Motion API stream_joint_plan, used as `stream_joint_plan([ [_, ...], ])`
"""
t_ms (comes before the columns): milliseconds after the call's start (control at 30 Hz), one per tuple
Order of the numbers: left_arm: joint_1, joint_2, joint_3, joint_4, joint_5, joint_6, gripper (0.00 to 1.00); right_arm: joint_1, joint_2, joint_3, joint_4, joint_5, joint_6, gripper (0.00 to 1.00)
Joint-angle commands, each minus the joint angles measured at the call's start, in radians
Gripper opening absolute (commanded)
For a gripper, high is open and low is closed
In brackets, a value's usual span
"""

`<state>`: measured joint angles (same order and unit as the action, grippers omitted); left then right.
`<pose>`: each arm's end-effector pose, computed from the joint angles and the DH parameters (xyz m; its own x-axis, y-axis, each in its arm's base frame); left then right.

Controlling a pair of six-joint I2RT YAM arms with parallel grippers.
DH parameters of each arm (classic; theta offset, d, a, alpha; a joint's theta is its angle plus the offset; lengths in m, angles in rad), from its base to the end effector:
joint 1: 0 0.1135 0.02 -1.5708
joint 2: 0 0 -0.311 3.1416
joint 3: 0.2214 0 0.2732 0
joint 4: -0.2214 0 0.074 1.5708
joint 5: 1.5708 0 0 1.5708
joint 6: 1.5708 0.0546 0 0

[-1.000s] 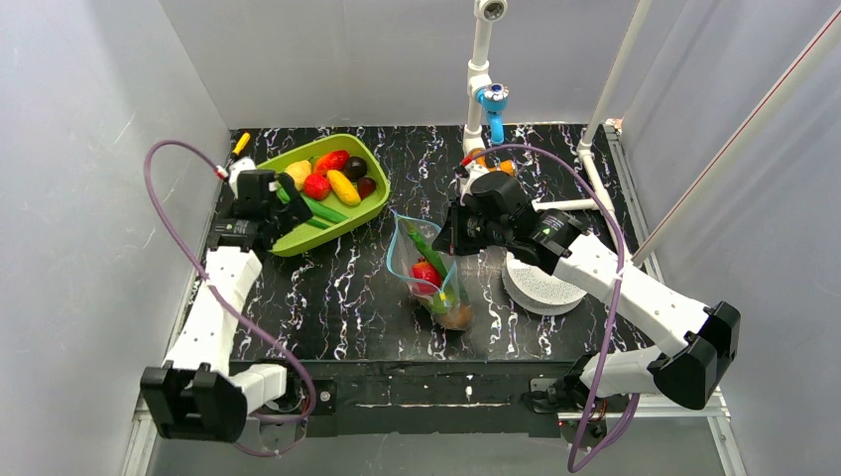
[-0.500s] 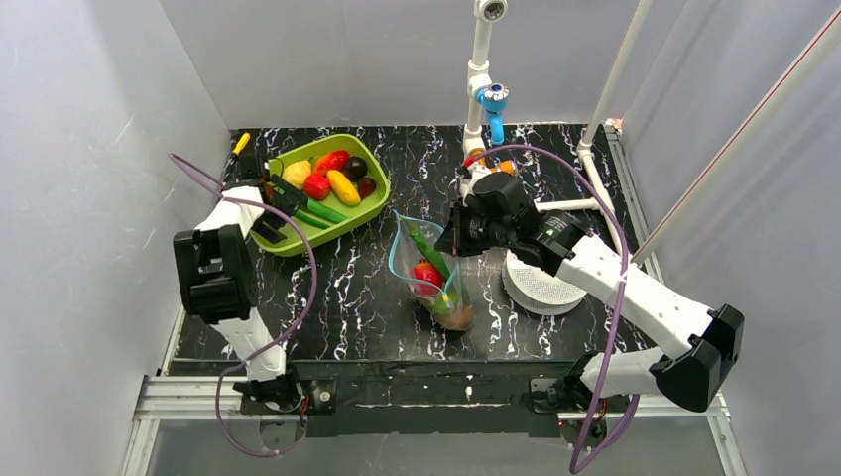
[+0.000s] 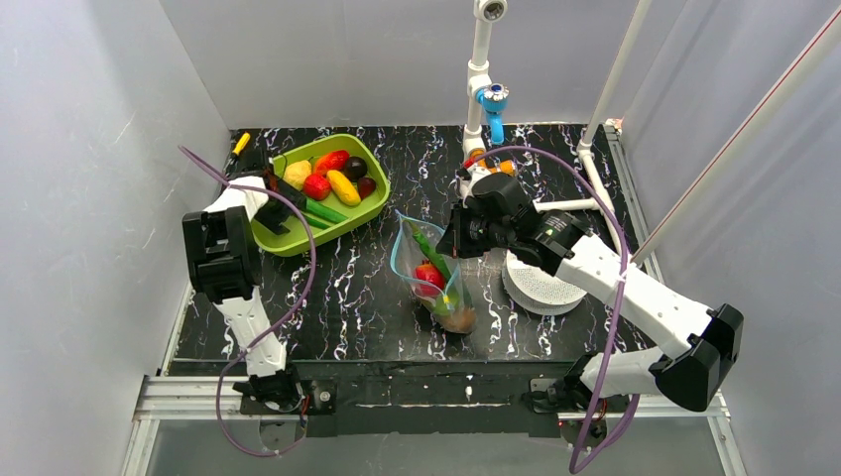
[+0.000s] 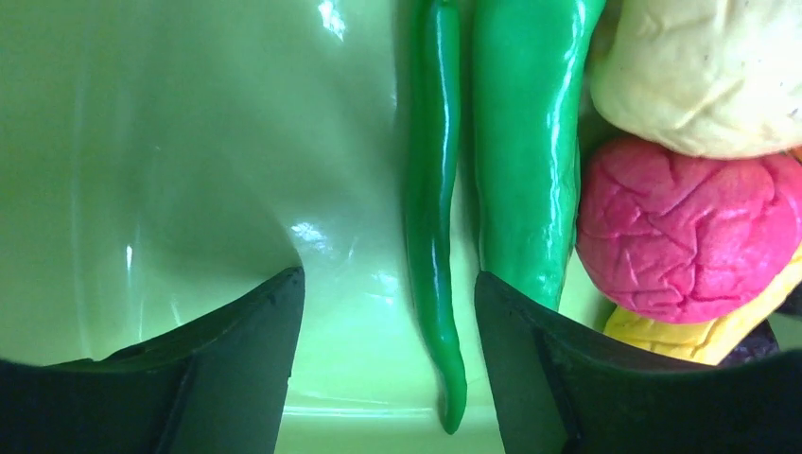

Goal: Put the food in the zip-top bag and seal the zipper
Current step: Pick up the fake vegetable from the bin.

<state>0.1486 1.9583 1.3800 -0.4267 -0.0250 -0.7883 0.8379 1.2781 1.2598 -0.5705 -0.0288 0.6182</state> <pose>0.4571 0.0698 0.1974 -0.4743 -0.7878 -0.3929 -0.7057 0.6070 -0.3653 0.2027 0.2276 0.3950 -0.7427 0.0409 -0.6684 -0.4031 0.7697 0.4950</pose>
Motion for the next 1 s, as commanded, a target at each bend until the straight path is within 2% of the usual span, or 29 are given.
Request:
stream_joint_plan([
  [0,-0.023,0.035,0.067,-0.102,-0.105,0.037,0.68,-0.004,0.021,0.043,0.013,-0.017,0.002,0.01],
  [67,-0.04,0.051,0.077,-0.12,-0.143,0.026,0.69,-0.005,0.032,0.048,0.014,-0.023,0.005,0.01],
  [300,-0.068,0.148,0.204,-0.286,-0.235,-0.031,0.58,-0.005,0.04,0.058,0.015,-0.026,0.013,0.01],
  [433,-0.071,0.176,0.22,-0.288,-0.235,-0.017,0.37,-0.005,0.041,0.055,0.014,-0.026,0.018,0.01],
  [467,-0.072,0.19,0.245,-0.293,-0.214,0.025,0.09,-0.005,0.04,0.056,0.012,-0.03,0.021,0.01],
  [533,-0.071,0.12,0.244,-0.286,-0.27,0.062,0.0,-0.004,0.03,0.054,0.01,-0.03,0.022,0.01],
  [667,-0.07,-0.038,0.158,-0.198,-0.31,0.105,0.0,-0.005,0.017,0.046,0.008,-0.023,0.022,0.01],
  [767,-0.07,-0.14,0.063,-0.078,-0.265,0.145,0.0,-0.005,0.016,0.044,0.006,-0.019,0.02,0.01],
  [967,-0.072,-0.194,0.014,0.0,-0.171,0.161,0.0,-0.005,0.027,0.051,0.005,-0.025,0.02,0.01],
])
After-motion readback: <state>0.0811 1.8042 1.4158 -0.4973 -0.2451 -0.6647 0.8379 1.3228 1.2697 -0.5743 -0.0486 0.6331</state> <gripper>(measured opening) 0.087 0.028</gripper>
